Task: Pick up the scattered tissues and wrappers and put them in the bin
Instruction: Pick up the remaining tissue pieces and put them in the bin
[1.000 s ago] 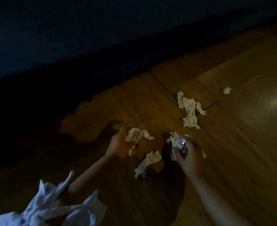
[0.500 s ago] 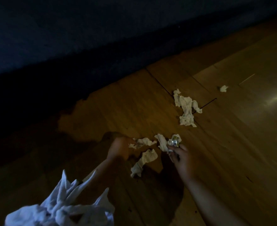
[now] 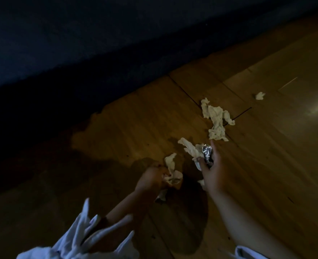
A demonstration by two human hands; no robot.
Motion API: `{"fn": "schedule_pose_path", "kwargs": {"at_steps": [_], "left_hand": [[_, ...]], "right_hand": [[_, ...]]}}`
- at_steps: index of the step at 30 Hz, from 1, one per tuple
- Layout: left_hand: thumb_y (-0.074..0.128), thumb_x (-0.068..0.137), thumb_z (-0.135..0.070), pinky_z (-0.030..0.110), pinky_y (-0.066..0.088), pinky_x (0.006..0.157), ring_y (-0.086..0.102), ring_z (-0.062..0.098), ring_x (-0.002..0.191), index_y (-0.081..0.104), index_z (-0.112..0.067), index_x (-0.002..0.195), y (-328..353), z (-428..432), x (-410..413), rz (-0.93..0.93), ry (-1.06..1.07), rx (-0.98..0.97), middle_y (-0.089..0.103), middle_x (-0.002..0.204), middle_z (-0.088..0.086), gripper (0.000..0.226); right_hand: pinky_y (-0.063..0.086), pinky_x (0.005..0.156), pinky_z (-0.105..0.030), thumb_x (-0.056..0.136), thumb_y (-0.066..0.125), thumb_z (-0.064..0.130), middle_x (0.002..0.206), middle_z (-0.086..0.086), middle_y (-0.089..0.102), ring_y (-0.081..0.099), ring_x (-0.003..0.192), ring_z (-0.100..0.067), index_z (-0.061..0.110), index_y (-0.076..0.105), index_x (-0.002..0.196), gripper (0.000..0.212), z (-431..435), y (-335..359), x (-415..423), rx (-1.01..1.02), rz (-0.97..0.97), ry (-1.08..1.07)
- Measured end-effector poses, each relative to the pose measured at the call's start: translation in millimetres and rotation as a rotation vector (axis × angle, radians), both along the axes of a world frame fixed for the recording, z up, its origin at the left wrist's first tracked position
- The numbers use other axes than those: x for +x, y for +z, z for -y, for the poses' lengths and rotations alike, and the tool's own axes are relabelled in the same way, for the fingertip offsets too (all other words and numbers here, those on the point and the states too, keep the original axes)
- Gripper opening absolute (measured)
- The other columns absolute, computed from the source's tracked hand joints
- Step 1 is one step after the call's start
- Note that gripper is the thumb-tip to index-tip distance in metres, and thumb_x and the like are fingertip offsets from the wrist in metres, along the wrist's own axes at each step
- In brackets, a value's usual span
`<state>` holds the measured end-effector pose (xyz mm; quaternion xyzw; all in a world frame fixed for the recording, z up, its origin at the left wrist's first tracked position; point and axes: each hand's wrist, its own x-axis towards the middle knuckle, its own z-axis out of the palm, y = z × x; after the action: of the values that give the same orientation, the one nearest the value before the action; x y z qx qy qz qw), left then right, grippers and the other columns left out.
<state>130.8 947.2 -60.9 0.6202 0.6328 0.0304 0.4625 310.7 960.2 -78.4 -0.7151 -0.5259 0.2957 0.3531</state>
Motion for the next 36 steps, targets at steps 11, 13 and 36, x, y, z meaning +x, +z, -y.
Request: {"fn": "schedule_pose_path", "kwargs": {"at_steps": [11, 13, 36], "left_hand": [[0.065, 0.084, -0.033, 0.025, 0.045, 0.082, 0.055, 0.012, 0.098, 0.054, -0.016, 0.124, 3, -12, -24, 0.115, 0.293, -0.131, 0.059, 0.111, 0.000, 0.045], [0.066, 0.082, -0.036, 0.027, 0.047, 0.084, 0.055, 0.012, 0.097, 0.053, -0.015, 0.125, 6, -13, -27, 0.126, 0.325, -0.131, 0.059, 0.109, 0.000, 0.049], [0.071, 0.078, -0.026, 0.015, 0.043, 0.058, 0.053, 0.008, 0.101, 0.048, -0.018, 0.127, 29, -31, -20, 0.306, 0.562, 0.005, 0.055, 0.126, 0.002, 0.054]], "right_hand": [[0.047, 0.065, -0.017, 0.092, 0.053, 0.005, 0.120, -0.005, 0.058, 0.061, 0.100, -0.030, 0.014, 0.049, 0.132, 0.041, -14, 27, 44, -0.147, 0.067, 0.089], [0.045, 0.066, -0.009, 0.092, 0.048, 0.002, 0.124, -0.005, 0.057, 0.059, 0.106, -0.024, 0.014, 0.051, 0.130, 0.040, -5, 24, 46, -0.215, 0.118, 0.236], [0.041, 0.060, -0.021, 0.088, 0.061, 0.026, 0.096, -0.008, 0.060, 0.061, 0.085, -0.023, 0.005, 0.056, 0.103, 0.026, -90, 28, 45, -0.143, 0.118, -0.129]]}}
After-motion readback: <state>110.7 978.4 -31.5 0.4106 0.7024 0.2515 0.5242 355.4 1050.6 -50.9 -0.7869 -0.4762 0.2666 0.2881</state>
